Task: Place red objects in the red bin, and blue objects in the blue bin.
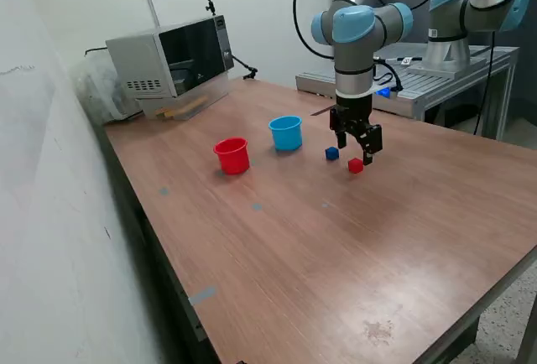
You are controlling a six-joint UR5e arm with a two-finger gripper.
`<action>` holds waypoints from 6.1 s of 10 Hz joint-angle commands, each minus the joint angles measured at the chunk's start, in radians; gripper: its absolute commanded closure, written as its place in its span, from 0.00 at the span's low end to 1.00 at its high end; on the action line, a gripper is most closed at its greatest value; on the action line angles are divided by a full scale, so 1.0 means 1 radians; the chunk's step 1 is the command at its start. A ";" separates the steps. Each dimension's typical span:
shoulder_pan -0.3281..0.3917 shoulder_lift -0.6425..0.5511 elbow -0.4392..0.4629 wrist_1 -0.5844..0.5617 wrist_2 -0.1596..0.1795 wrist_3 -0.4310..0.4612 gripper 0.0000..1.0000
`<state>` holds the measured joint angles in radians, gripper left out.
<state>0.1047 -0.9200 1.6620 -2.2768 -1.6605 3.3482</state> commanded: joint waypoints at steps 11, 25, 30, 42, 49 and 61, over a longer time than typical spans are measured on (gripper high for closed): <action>0.006 0.039 0.004 -0.006 0.001 -0.001 0.00; 0.001 0.046 -0.001 -0.017 -0.002 -0.019 1.00; -0.004 0.046 0.001 -0.017 -0.002 -0.023 1.00; -0.192 0.022 -0.404 0.106 -0.104 -0.076 1.00; -0.301 0.137 -0.403 0.103 -0.097 -0.076 1.00; -0.310 0.208 -0.515 0.100 -0.099 -0.082 0.00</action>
<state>-0.2013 -0.7208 1.1547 -2.1761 -1.7575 3.2668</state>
